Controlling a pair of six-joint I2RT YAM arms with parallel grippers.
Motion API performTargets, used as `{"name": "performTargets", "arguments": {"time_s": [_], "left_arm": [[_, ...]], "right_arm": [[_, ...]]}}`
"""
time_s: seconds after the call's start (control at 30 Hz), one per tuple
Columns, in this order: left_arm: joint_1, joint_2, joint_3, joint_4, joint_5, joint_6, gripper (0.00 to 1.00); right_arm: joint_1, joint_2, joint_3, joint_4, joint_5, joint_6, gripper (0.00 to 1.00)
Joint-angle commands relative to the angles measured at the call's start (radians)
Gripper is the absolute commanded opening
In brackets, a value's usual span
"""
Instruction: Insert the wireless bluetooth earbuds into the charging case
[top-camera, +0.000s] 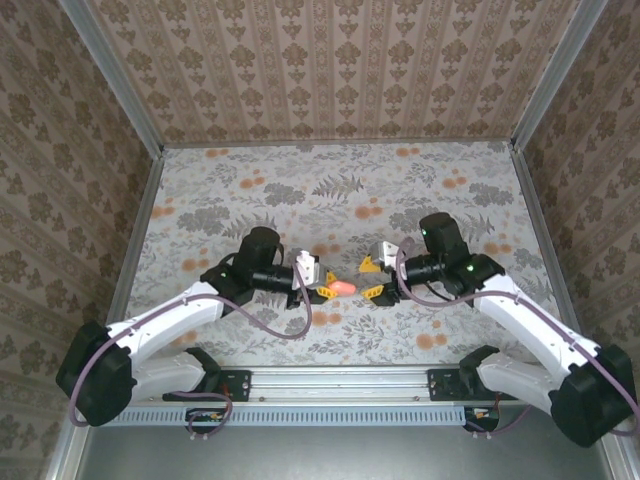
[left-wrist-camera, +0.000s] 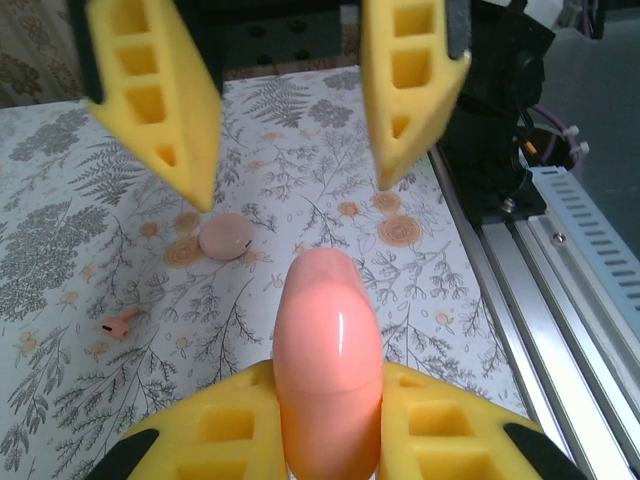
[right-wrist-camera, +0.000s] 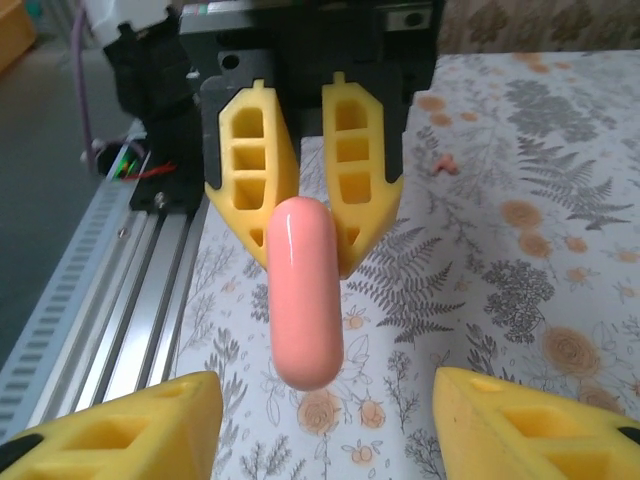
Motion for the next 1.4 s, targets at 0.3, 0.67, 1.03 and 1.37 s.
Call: {"name": "performTargets", "arguments": {"time_s": [0.3,0.67,1.03,1.37], "left_arm": [[0.009,0.013,-0.163,0.544,-0.009,-0.346,0.11],[0.010,0.023,-0.173,0.643,-0.002,-0.401,0.11],[0.006,0.020,-0.170,0.628,-0.003,-0.395,0.22],[-0.013,0.016,-0.130,0.492,0.018,-0.313,0.36]], "right_arm": [[-0.004,-0.033,-0.138,0.464,-0.053,0.322,0.66],[-0.002,0.060,-0.082,0.456,-0.145,0.319,0.60],[-0.003,0.109,0.014,0.297,-0.199,0.198,0.27],[-0.002,0.137,0.150,-0.024,-0.180,-0.060,0.19]]}}
